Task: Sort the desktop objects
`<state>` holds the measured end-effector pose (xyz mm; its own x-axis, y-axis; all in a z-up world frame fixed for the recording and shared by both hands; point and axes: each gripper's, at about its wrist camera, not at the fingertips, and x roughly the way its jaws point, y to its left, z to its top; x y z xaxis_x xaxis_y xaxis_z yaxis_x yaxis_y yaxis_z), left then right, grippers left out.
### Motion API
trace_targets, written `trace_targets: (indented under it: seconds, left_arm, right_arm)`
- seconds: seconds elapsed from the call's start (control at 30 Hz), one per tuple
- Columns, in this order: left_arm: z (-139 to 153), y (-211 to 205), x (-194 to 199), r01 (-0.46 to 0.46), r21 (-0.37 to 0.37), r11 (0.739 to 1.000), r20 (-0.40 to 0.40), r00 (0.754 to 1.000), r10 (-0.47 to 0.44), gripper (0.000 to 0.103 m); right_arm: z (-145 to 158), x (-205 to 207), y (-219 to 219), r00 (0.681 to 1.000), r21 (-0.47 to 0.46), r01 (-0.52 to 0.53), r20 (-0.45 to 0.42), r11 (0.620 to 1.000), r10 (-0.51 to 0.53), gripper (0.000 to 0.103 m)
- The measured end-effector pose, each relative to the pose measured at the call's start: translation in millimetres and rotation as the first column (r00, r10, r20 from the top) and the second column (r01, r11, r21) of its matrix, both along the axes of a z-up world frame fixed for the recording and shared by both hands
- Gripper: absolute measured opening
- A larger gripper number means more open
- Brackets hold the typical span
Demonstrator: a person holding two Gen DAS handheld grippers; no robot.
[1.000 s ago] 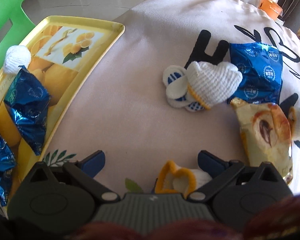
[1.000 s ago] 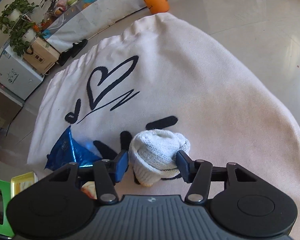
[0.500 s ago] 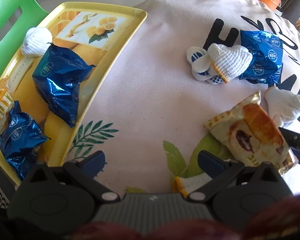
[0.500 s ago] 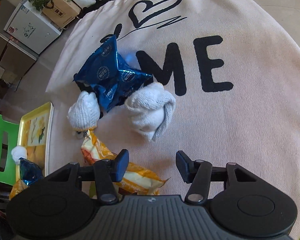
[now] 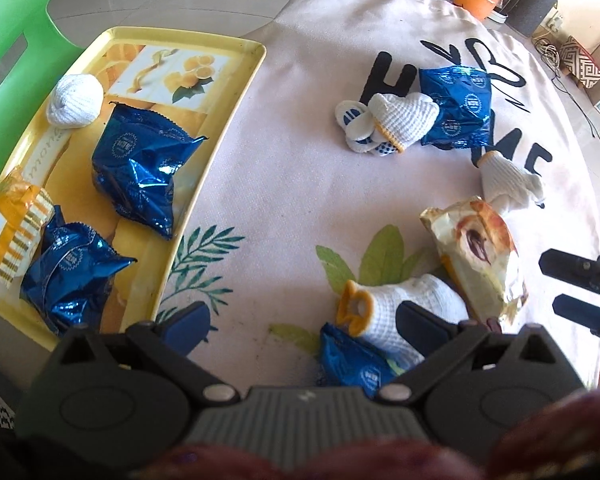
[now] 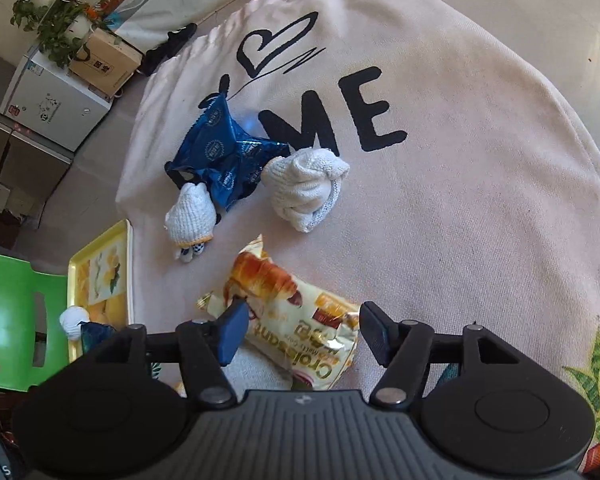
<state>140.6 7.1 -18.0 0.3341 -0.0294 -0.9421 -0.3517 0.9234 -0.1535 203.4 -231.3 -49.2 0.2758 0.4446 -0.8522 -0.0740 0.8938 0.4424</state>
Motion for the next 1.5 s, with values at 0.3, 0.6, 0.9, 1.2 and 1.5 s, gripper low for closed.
trace_targets:
  seconds: [0.3,0.6,0.9,1.2,1.5]
  left_arm:
    - [0.0,-10.1,-24.5,0.091,-0.023,0.996,0.035,0.995,-0.09,0.103]
    - [-14.4,-33.6,-32.3,0.254,-0.03,0.967,0.006,0.967,-0.254,0.103]
    - [-24.0,-35.2,-32.9,0.277,0.009,0.961,0.002,0.961,-0.277,0.103]
    - [-26.2,-24.9,-36.0,0.261,-0.006,0.965,0.004,0.965,-0.261,0.103]
    - [-29.2,-17.5,-28.9,0.206,0.0,0.979,0.05,0.977,-0.206,0.103]
  right_arm:
    - [3.8,-6.6,27.6,0.993,-0.023,-0.114,0.032,0.993,0.115,0.068]
    - [-3.7,-14.2,42.0,0.972,0.068,-0.225,-0.045,0.972,0.229,0.074]
    - [-24.7,-18.3,53.5,0.951,0.13,-0.252,-0.15,0.959,0.271,0.074]
    - [-45.9,-23.7,82.3,0.925,0.043,-0.338,-0.166,0.94,0.34,0.075]
    - [-43.2,-10.9,91.4,0.955,-0.064,-0.297,-0.028,0.953,0.296,0.066]
